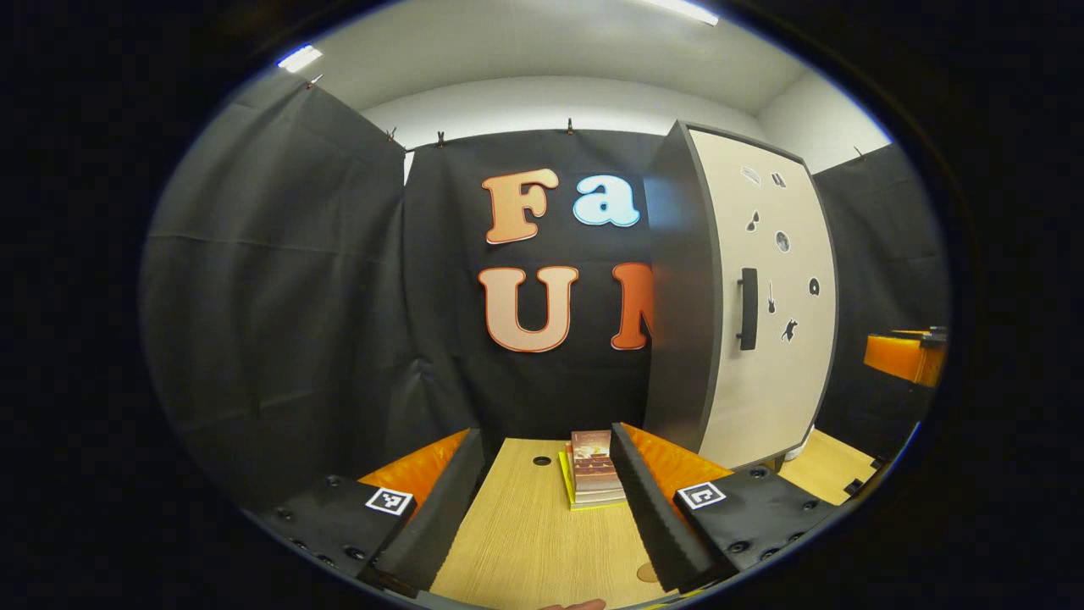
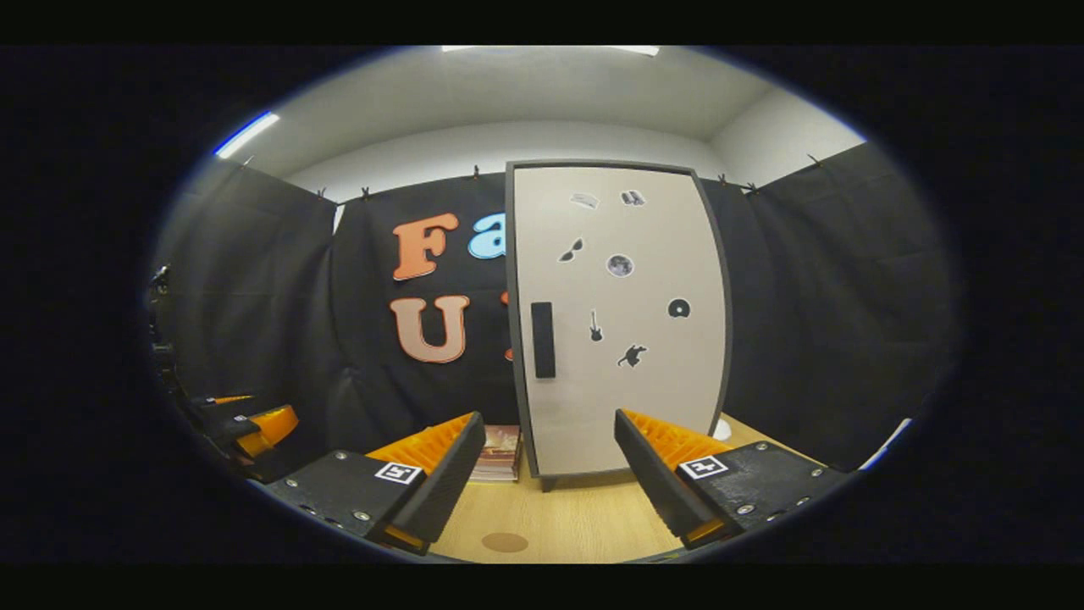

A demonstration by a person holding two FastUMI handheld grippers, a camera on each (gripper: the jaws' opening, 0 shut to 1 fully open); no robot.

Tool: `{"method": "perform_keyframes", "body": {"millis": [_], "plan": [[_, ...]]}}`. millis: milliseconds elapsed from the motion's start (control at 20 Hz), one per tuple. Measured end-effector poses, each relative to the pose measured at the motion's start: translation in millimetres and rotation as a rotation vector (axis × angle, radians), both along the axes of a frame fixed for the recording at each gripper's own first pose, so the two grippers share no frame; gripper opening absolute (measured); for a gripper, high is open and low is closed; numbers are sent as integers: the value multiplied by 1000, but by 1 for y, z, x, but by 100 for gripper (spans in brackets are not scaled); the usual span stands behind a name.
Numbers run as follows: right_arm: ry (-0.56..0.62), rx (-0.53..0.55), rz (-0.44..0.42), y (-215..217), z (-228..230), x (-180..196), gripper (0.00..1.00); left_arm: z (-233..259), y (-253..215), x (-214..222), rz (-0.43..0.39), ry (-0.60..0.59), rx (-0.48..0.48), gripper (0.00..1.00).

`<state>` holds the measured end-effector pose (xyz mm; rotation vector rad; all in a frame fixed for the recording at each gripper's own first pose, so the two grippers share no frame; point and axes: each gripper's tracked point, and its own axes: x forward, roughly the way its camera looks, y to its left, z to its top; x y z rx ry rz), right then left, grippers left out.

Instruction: Open the cabinet door with the right hand, grasp the bottle in the cabinet with the left hand and place it on the coaster, then close the cabinet door with the right hand.

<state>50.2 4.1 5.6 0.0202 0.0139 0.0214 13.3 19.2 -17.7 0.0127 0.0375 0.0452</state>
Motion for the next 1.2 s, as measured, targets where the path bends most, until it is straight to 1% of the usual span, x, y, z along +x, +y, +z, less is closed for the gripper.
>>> {"method": "perform_keyframes", "body": {"millis": [200, 500, 700, 750, 850, 900, 1050, 1150, 1200], "plan": [[-5, -16, 17, 8, 8, 36, 95, -10, 7, 11, 5, 16, 0, 98], [-11, -18, 30, 15, 18, 106, 95, -26, 25, 34, 31, 43, -5, 98], [-6, -25, 20, 15, 19, 158, 95, -34, 44, 55, 61, 59, -3, 98], [-2, -23, 18, 14, 18, 170, 95, -36, 49, 61, 67, 65, -2, 100], [0, -26, 11, 14, 19, 193, 95, -39, 60, 71, 85, 71, 3, 100], [2, -29, 7, 13, 16, 204, 95, -42, 66, 76, 93, 76, 6, 98], [16, -15, 0, 10, 11, 235, 95, -53, 82, 89, 114, 98, 16, 98], [12, -9, -16, 7, 11, 254, 93, -58, 92, 95, 130, 114, 24, 98], [7, -14, -23, 5, 12, 257, 89, -61, 97, 96, 137, 118, 22, 98]]}}
